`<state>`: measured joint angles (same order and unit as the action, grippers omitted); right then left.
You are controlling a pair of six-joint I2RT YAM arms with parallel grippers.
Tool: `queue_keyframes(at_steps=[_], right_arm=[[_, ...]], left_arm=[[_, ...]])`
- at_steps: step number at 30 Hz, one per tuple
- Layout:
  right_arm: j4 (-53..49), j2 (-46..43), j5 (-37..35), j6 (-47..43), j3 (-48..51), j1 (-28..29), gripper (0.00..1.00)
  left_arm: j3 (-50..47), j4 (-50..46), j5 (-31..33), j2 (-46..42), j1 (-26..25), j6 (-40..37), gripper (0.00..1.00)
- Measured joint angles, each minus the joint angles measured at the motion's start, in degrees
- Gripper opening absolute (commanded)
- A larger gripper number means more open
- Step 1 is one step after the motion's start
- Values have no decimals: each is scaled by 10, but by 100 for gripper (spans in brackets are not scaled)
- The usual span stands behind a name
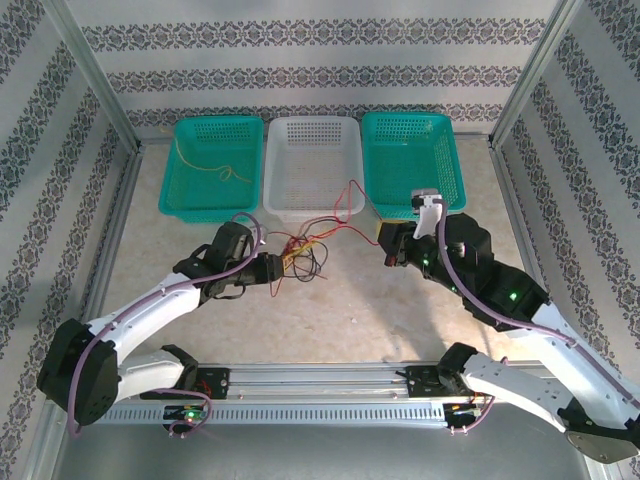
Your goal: Untangle the cables
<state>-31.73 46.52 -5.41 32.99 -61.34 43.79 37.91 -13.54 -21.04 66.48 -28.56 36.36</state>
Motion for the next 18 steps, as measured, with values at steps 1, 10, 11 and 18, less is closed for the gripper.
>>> queue_keyframes(at_steps=[1,10,11,18], right_arm=[[-1,7,5,2,0,-2,0],[7,84,34,16,15,-1,0],[9,90,36,18,16,0,0],[35,125,45,28,17,29,0]], left_arm=[[0,-4,-4,-3,0,0,57],[62,-113,-11,-100,0,-25,68],[79,-120,-11,-105,0,-28,68],[127,-27,-57,-88,0,13,63]])
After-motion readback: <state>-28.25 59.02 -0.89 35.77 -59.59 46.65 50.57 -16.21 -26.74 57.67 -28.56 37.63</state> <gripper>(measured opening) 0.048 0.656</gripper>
